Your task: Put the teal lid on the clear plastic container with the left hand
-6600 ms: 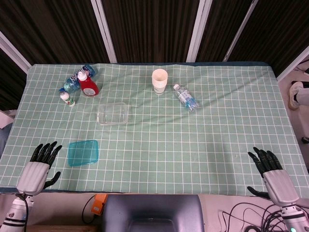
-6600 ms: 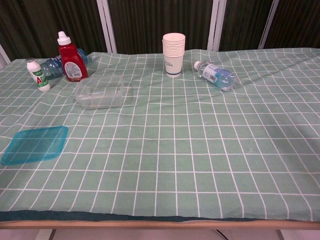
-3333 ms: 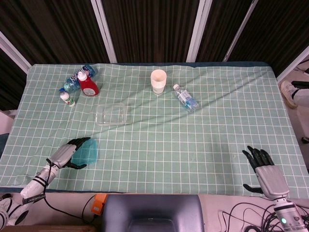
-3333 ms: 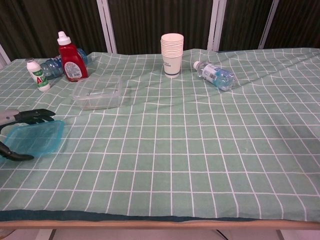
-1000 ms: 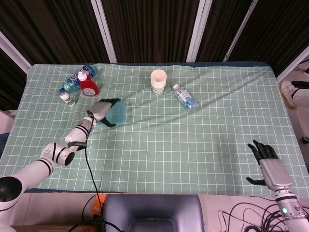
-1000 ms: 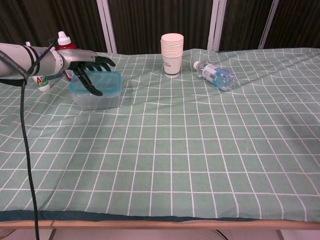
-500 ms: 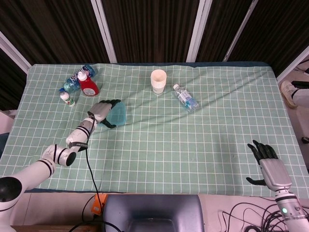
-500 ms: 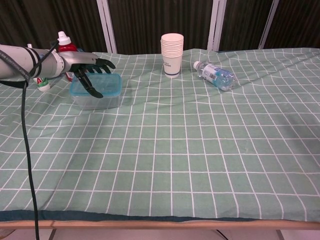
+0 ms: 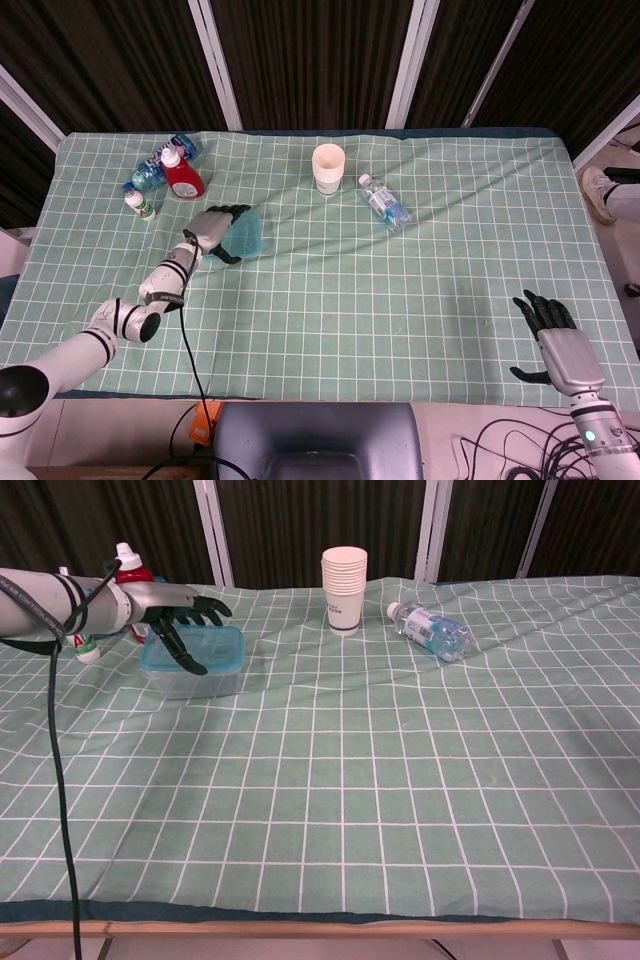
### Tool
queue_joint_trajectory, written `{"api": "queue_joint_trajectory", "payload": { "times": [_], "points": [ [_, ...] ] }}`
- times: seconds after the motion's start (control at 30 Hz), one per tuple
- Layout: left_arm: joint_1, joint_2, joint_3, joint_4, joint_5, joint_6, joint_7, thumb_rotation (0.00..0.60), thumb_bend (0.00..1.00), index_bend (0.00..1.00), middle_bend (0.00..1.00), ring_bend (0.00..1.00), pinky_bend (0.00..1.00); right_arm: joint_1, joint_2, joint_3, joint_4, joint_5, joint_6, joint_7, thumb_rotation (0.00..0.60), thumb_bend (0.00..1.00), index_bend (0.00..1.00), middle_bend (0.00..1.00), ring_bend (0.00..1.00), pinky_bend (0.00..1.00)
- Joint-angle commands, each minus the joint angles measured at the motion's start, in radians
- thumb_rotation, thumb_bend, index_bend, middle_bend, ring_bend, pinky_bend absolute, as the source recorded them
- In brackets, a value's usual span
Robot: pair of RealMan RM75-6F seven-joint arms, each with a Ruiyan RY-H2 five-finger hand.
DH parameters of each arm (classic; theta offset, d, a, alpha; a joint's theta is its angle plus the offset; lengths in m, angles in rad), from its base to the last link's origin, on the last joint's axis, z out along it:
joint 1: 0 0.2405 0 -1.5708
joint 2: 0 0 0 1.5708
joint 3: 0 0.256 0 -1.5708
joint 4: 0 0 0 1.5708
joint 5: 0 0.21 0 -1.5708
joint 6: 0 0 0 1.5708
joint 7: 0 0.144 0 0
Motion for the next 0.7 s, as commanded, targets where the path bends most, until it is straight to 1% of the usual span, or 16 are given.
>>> {"api": "queue_joint_trajectory", "payload": {
  "times": [0.03,0.6,0.67,0.7],
  "points": [
    [-0.001,-0.002,0.001,0.006,-0.004,-0.005,0.007,0.600,0.25,0.00,0.37,0.74,0.59,-0.001,0.001,0.000,0.000,0.000,0.001,0.001,0.600,0.13,0.00,0.00,0.00,0.00],
    [0.003,0.006,0.005,0.006,-0.021,-0.033,0.026,0.600,0.25,0.00,0.37,0.74,0.59,0.000,0.000,0.001,-0.001,0.005,0.001,-0.001,0.600,0.13,0.00,0.00,0.00,0.00],
    [0.003,0.004,0.006,0.009,-0.022,-0.037,0.025,0.600,0.25,0.00,0.37,0.73,0.57,0.000,0.000,0.002,0.000,0.006,0.000,-0.001,0.600,0.13,0.00,0.00,0.00,0.00],
    [0.003,0.003,0.005,0.009,-0.023,-0.040,0.024,0.600,0.25,0.00,0.37,0.71,0.55,0.000,0.000,0.002,0.000,0.007,-0.001,-0.001,0.600,0.13,0.00,0.00,0.00,0.00]
  ]
}}
